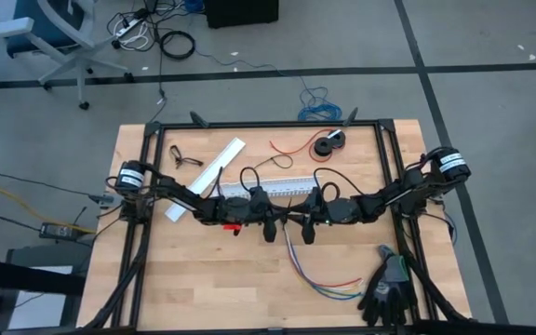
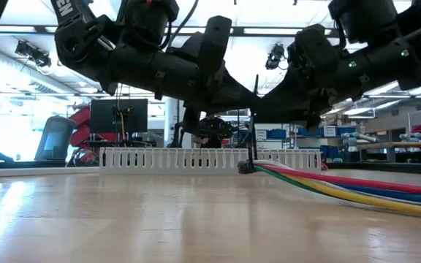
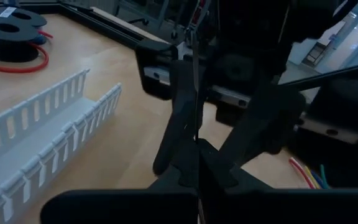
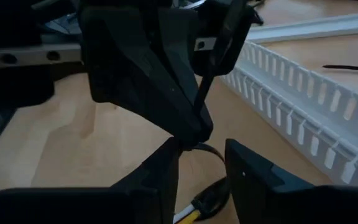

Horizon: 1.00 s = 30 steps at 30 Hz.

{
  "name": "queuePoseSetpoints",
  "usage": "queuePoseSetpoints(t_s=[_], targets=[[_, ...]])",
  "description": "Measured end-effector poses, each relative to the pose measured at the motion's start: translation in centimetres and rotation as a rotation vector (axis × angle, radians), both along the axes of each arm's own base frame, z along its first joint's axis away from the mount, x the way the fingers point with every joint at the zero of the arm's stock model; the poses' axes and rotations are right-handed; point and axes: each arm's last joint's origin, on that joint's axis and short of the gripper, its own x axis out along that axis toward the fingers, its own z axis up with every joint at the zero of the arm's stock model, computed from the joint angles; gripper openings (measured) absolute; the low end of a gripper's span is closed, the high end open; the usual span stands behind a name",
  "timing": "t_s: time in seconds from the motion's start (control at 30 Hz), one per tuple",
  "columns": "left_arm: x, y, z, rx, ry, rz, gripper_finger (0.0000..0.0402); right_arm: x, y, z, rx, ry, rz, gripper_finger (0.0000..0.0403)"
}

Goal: Ziptie cables
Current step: Wrap the cables together using the left black zip tie

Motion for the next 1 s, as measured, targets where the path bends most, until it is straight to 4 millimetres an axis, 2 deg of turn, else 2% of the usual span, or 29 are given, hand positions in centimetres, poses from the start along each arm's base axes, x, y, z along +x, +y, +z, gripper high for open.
queuePoseSetpoints(t_s=[0.23,0.57,0.67,0.83,0.9,1.0], targets=[[0.0,0.0,0.0,0.0,0.0,0.001,0.0,0.9,0.2,0.4,-0.043,-0.036,0.038,0.0113],[0.0,0.1,-0.1,0.001,0.01,0.005,0.0,1.1,-0.3,0.4,-0.06,-0.034,0.023,0.0108],[0.0,0.1,-0.1,0.002,0.011,0.005,0.0,1.1,-0.3,0.4,-0.061,-0.028,0.021,0.0083],[0.0,0.1,-0.1,0.002,0.015,0.004,0.0,1.0,-0.3,0.2,-0.066,-0.008,0.02,0.0019],[0.0,0.1,-0.1,0.002,0.016,0.002,0.0,1.0,-0.3,0.2,-0.067,-0.002,0.021,0.001],[0.0,0.1,-0.1,0.002,0.016,0.0,0.0,1.0,-0.3,0.1,-0.056,0.004,0.024,0.0018]])
